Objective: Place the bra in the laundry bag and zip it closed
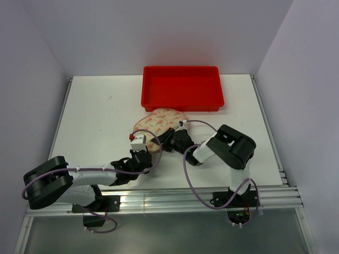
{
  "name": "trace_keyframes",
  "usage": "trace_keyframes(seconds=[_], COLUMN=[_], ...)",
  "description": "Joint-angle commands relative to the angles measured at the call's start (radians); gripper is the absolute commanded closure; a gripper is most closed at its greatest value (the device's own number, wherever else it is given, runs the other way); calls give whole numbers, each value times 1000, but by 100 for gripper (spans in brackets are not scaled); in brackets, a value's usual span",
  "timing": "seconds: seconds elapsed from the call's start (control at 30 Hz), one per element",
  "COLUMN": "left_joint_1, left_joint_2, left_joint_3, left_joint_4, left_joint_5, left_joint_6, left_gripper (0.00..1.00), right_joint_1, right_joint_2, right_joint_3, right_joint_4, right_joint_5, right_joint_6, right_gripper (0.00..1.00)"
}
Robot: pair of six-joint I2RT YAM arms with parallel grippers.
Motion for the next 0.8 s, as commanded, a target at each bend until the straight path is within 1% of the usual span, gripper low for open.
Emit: trace_keyframes(seconds=[0.0, 0.03, 0.17, 0.3, 0.4, 0.47, 0.5, 0.57, 0.67, 0.77], left_joint_1=[7, 10, 15, 26, 38, 52, 58, 75, 99, 128], left_joint_2=[0, -3, -31, -52, -60, -75, -83, -114, -158, -192], left_joint_3=[35, 35, 18, 0, -14, -36, -43, -59, -85, -115], left_joint_4=[47, 46, 41, 28, 3, 0, -2, -14, -40, -22], left_joint_5=[-32, -36, -55, -53, -55, -55, -49, -46, -43, 0], left_joint_6=[22, 23, 19, 25, 34, 34, 34, 29, 29, 22], left_gripper=[84, 90, 100, 100, 100, 100, 100, 100, 100, 100], right_joint_1=[2, 3, 0, -1, -6, -10, -12, -24, -58, -104], right_joint_2=[1, -1, -4, -7, -23, -28, -30, -30, -21, -17], right_joint_3=[11, 8, 0, -6, -18, -23, -25, -23, -20, -31], right_joint_4=[53, 53, 53, 56, 57, 59, 59, 60, 53, 51], right_joint_5=[-5, -5, -5, -5, -37, -60, -95, -143, -264, -377], right_joint_6=[-1, -3, -7, -12, -26, -44, -52, -84, -135, -182], right_gripper=[68, 71, 76, 82, 93, 97, 100, 100, 100, 100])
